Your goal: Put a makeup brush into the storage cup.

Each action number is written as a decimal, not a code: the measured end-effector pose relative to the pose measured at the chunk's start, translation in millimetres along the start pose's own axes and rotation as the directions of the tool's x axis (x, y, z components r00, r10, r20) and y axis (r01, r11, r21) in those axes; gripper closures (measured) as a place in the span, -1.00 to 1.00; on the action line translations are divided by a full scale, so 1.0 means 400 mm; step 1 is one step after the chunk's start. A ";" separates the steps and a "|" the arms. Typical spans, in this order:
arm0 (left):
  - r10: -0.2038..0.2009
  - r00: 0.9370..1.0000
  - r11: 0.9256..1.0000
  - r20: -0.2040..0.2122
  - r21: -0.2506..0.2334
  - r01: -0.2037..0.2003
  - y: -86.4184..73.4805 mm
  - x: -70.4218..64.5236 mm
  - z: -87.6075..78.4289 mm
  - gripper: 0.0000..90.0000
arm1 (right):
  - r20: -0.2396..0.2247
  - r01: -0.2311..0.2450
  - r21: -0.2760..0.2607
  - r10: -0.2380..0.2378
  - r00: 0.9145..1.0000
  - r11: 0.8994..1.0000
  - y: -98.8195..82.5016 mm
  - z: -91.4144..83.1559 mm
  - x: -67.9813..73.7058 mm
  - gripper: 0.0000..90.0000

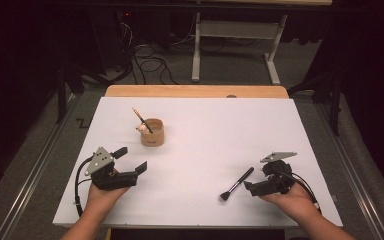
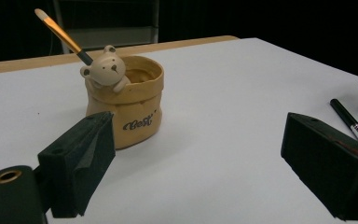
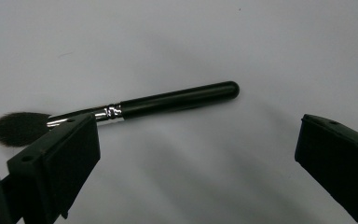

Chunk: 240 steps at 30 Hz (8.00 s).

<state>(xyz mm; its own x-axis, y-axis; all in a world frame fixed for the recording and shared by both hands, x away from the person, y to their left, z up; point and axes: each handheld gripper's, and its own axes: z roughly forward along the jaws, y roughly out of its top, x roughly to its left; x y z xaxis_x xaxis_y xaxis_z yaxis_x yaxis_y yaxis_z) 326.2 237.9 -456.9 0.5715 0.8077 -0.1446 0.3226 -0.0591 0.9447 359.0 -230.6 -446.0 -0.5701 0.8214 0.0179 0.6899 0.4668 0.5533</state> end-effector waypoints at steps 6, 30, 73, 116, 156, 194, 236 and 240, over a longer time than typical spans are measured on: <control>0.002 1.000 1.000 0.002 0.002 -0.002 0.000 0.001 -0.001 -0.76 | -0.012 -0.010 0.041 0.010 1.000 0.999 0.003 0.001 0.017 -0.98; -0.001 1.000 1.000 0.011 0.000 0.001 -0.001 0.002 -0.001 -0.76 | -0.002 -0.081 0.146 0.082 0.997 0.986 0.056 0.033 0.066 -0.96; -0.003 1.000 1.000 0.027 -0.004 0.003 -0.002 0.001 0.001 -0.76 | 0.062 -0.079 0.209 0.067 0.996 0.975 0.067 0.081 0.071 -0.55; -0.010 0.999 1.000 0.031 -0.006 0.010 -0.002 0.005 0.000 -0.75 | 0.057 0.039 0.242 -0.054 0.997 0.969 0.069 0.061 0.082 0.66; -0.004 0.999 1.000 0.032 -0.015 0.005 -0.002 0.001 0.000 -0.75 | 0.031 0.062 0.246 -0.072 0.997 0.967 0.068 0.064 0.077 0.79; 0.086 0.996 0.996 -0.010 -0.021 -0.086 0.005 -0.026 0.001 -0.73 | -0.063 0.178 0.195 -0.168 0.984 0.965 0.145 -0.043 0.065 0.79; 0.279 0.960 0.958 -0.022 -0.054 -0.280 0.092 -0.115 0.063 -0.63 | -0.221 0.386 0.166 -0.347 0.911 0.907 0.242 -0.044 0.160 0.79; 0.259 0.966 0.963 -0.004 -0.078 -0.259 0.098 -0.130 0.089 -0.63 | -0.233 0.402 0.179 -0.358 0.904 0.898 0.245 -0.040 0.161 0.79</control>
<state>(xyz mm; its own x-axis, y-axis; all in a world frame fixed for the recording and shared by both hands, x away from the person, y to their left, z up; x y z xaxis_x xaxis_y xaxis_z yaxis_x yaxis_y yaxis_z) 335.9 172.7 -422.8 0.6328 0.7670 0.1065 0.1035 -0.2201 0.9700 382.7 -137.1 -377.3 -0.8664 0.4993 0.0117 0.4704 0.8079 0.3551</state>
